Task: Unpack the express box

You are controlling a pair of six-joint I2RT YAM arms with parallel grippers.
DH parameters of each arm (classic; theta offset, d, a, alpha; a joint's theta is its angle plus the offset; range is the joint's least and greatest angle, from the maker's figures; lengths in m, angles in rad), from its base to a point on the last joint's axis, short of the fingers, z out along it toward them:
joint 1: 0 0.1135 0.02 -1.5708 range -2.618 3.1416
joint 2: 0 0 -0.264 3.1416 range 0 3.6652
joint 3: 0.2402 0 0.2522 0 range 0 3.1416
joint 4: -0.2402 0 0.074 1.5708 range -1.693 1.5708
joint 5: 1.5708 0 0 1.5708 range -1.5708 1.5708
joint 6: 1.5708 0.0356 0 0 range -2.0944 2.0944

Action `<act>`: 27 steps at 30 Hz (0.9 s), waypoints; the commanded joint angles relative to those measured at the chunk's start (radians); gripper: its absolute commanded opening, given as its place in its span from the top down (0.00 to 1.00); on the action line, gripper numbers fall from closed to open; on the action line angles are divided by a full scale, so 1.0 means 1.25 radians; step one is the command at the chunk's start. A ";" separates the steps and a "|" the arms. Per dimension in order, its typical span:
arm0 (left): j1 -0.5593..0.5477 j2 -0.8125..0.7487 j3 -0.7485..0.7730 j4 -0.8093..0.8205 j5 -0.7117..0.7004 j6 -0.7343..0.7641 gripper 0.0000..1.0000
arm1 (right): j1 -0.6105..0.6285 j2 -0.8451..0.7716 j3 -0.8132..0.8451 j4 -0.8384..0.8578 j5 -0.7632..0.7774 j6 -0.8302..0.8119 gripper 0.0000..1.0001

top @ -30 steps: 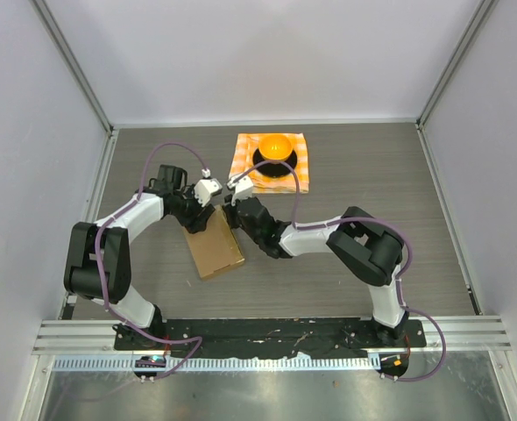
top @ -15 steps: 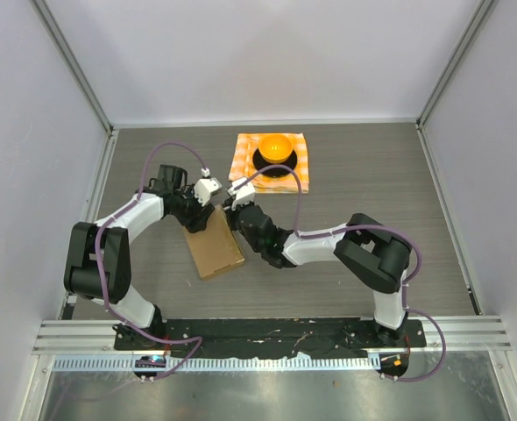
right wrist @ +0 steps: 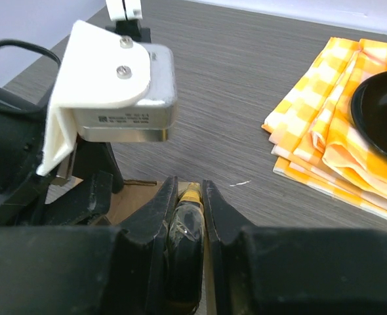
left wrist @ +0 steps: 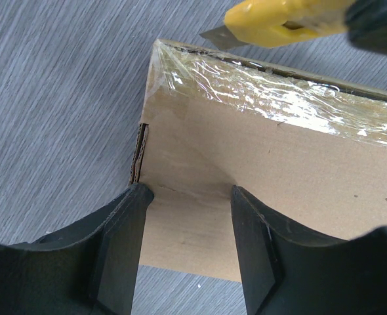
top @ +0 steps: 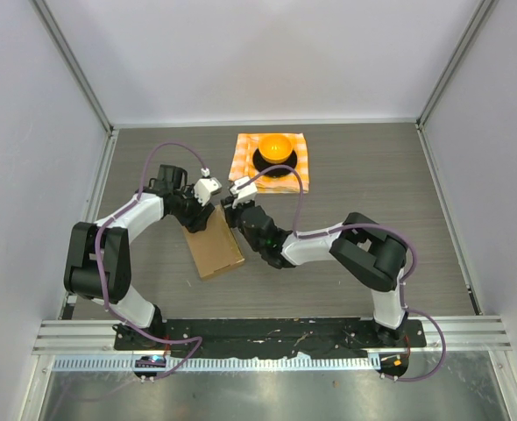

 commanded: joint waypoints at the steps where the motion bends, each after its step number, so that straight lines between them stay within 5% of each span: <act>1: -0.001 0.013 -0.030 -0.066 -0.029 -0.021 0.43 | 0.001 0.024 0.021 0.060 0.004 0.013 0.99; 27: -0.001 0.013 -0.033 -0.069 -0.034 -0.022 0.44 | -0.008 0.065 0.047 0.088 0.001 0.002 0.99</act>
